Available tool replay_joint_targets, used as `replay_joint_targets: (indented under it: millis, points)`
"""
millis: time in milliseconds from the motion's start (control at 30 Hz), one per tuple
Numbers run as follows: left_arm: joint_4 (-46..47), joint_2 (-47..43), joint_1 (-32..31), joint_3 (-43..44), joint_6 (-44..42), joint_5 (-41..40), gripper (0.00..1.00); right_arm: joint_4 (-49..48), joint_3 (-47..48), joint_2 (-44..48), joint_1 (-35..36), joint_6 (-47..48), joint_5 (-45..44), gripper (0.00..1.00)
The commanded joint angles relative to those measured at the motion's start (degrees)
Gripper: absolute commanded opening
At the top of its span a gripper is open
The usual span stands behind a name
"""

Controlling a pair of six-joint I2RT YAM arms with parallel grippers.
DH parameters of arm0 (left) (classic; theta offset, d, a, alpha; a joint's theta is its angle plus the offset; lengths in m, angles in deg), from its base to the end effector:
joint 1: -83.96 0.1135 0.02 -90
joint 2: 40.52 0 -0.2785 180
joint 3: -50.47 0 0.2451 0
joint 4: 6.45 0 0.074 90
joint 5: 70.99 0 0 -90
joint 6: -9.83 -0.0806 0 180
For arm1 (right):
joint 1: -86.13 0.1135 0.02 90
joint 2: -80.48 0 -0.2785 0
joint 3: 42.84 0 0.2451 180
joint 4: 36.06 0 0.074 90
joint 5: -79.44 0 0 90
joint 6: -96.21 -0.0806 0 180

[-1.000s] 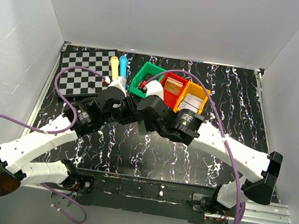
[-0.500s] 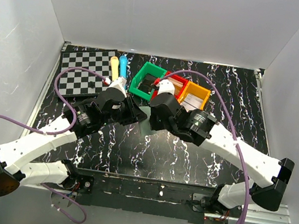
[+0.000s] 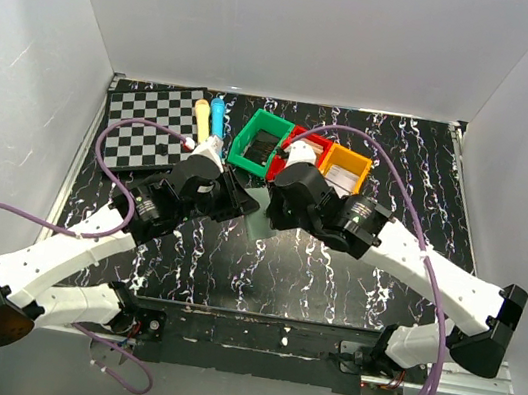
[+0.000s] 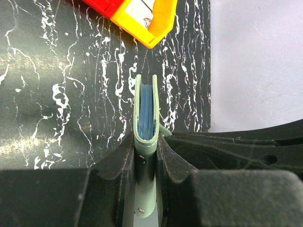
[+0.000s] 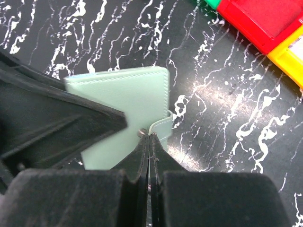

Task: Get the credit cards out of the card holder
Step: Open the card holder.

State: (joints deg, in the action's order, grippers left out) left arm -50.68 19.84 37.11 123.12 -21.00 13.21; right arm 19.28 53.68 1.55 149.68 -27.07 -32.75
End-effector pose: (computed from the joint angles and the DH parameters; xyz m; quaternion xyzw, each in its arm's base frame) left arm 0.1787 -0.1787 0.3262 -0.1181 0.8656 -0.3605 0.3269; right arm 0.1688 0.2709 0.3699 -0.1482 0.8726 0.2085 0.4160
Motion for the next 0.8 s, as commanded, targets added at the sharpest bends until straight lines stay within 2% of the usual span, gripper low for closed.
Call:
replay_joint_targets:
  millis: [0,333,533,667,767]
  points:
    - [-0.96,-2.44,0.09,0.06,-0.12,-2.9,0.0,2.08,-1.49,2.64,-1.67,-0.03,-1.18,0.01]
    - [-0.61,-2.44,0.18,0.14,-0.64,-2.46,0.0,0.05,-2.72,3.88,-2.46,0.14,1.71,0.01]
    - [2.99,-3.32,0.18,-1.61,-3.97,-0.35,0.0,0.84,-3.07,6.33,-3.87,0.14,2.33,0.32]
    - [7.2,-5.42,0.09,-4.42,-8.02,1.75,0.0,2.42,-2.02,8.71,-3.87,2.86,5.22,0.38]
    - [15.0,-8.05,0.18,-8.72,-12.4,4.83,0.0,2.34,-1.93,9.15,-3.52,4.27,10.14,0.41]
